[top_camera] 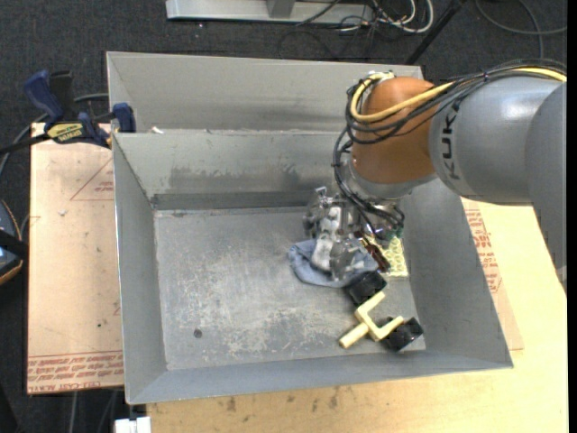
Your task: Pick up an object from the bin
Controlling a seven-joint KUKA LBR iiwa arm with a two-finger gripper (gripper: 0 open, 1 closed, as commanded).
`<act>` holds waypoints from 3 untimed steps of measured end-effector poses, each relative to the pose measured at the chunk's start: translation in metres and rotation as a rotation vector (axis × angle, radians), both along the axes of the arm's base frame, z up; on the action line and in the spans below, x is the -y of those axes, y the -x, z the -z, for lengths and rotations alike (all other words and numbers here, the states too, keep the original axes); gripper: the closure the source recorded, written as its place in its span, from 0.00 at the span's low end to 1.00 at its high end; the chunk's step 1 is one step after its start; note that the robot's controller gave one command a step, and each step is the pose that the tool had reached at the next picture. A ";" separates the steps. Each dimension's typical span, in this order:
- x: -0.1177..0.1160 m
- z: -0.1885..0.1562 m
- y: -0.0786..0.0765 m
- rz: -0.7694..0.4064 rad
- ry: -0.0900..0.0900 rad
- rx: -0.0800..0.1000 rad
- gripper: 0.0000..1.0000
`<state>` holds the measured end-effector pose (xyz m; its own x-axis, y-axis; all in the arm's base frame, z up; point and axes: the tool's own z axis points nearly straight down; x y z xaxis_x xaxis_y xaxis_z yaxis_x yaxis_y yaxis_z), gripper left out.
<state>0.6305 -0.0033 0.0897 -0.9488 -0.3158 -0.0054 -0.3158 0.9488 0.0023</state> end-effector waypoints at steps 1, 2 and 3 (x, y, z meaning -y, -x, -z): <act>0.009 0.012 0.011 -0.035 -0.006 0.002 1.00; 0.009 0.012 0.011 -0.035 -0.006 0.002 1.00; 0.008 0.011 0.011 -0.035 -0.005 0.001 1.00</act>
Offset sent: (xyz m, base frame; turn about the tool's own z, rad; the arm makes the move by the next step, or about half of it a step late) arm 0.0000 0.0000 0.0000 0.0000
